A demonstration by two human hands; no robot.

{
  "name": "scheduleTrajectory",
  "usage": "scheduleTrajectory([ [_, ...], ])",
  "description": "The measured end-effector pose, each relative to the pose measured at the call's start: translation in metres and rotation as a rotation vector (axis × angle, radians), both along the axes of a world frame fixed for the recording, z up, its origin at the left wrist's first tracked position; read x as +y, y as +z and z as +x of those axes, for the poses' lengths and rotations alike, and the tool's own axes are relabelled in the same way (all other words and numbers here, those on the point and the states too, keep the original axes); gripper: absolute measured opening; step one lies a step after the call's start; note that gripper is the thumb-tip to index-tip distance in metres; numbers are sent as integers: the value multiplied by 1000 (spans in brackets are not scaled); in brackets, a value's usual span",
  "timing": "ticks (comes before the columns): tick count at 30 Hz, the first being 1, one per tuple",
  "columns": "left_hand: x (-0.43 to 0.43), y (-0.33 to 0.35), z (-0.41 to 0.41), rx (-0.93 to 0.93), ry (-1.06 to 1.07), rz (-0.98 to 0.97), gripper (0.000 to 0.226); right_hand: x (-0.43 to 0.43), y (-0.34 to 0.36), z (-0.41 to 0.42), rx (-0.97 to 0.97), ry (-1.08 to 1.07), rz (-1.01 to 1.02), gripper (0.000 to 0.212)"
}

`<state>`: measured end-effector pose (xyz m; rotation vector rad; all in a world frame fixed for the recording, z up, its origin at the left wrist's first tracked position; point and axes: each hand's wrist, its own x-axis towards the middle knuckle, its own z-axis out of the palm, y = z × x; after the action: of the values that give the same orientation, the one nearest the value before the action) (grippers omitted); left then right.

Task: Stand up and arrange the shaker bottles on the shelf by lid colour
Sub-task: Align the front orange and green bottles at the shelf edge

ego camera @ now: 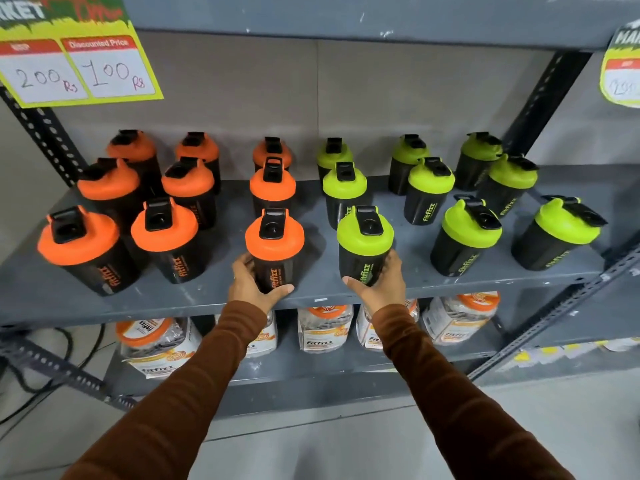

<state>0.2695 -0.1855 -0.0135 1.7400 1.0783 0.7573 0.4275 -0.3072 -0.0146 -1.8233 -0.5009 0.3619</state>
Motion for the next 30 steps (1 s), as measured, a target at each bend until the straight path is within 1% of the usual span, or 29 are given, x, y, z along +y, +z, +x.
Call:
scheduleTrajectory([
  [2, 1, -2, -1, 25, -28, -18, 91, -2, 0, 0, -10, 26, -14, 93],
  [5, 3, -3, -2, 66, -45, -37, 95, -5, 2, 0, -32, 73, -50, 87],
  [8, 3, -1, -2, 82, -30, -40, 92, -8, 3, 1, -45, 84, -73, 80],
  [14, 1, 2, -3, 124, -11, -9, 85, -10, 3, 2, -47, 91, -65, 80],
  [30, 4, -1, -3, 133, -1, -19, 88, -10, 3, 4, -60, 100, -57, 79],
])
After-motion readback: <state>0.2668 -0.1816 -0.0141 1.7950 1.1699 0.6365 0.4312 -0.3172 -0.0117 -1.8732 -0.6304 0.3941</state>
